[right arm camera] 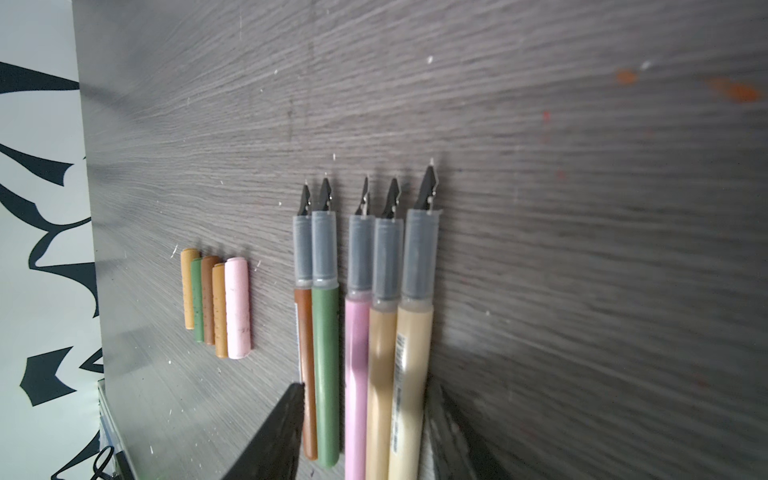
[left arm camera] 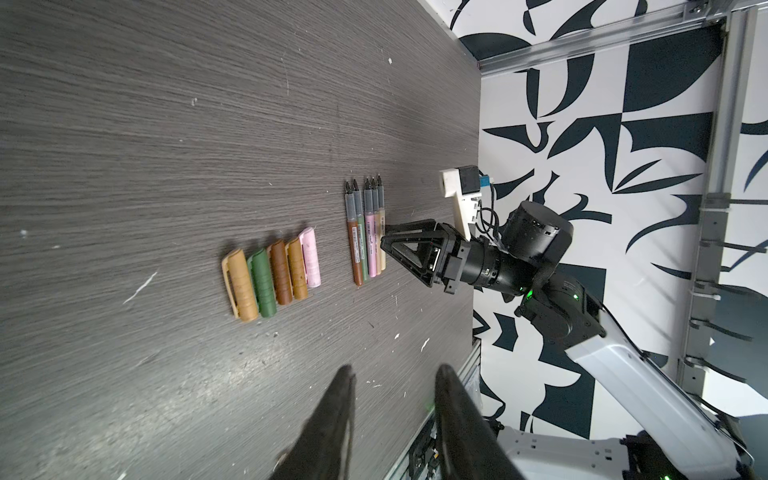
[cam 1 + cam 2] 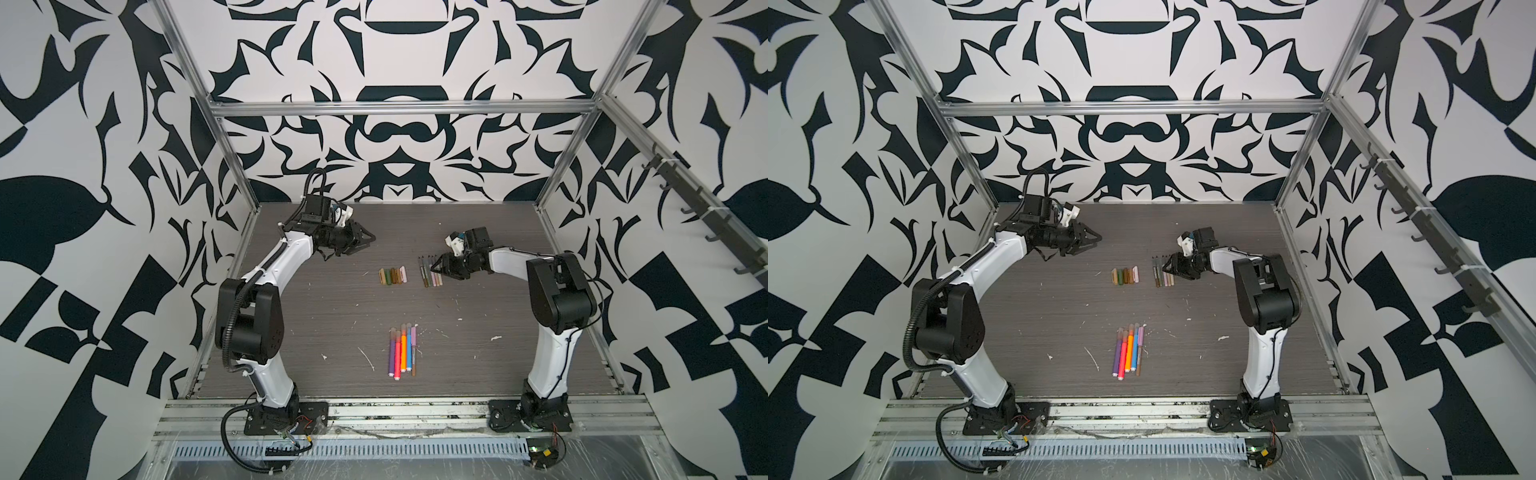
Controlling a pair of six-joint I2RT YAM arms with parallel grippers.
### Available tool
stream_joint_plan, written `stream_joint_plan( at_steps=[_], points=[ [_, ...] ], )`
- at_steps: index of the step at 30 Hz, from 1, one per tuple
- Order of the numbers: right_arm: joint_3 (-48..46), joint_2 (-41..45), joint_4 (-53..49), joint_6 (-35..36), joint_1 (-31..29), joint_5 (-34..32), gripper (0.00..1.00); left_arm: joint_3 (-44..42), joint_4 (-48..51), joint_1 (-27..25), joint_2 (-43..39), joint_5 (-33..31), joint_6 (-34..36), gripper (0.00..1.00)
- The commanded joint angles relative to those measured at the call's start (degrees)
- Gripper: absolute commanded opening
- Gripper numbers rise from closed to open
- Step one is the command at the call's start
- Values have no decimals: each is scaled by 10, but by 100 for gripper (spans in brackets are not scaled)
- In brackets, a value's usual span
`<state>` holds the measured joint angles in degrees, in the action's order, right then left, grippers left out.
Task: Open the pen caps
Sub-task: 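Lower the cream pen beside the tan pen and open the right gripper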
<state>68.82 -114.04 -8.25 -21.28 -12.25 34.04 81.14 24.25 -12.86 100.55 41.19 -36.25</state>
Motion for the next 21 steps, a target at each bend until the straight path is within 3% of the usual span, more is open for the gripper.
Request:
stream_joint_plan(
  at_steps=[1, 21],
  points=[
    [-6, 7, -17, -8, -4, 5, 50, -6, -3, 2, -8, 5, 1, 36],
    [0, 4, -18, -10, -10, 11, 50, -6, -3, 2, -9, 4, 1, 36]
  ],
)
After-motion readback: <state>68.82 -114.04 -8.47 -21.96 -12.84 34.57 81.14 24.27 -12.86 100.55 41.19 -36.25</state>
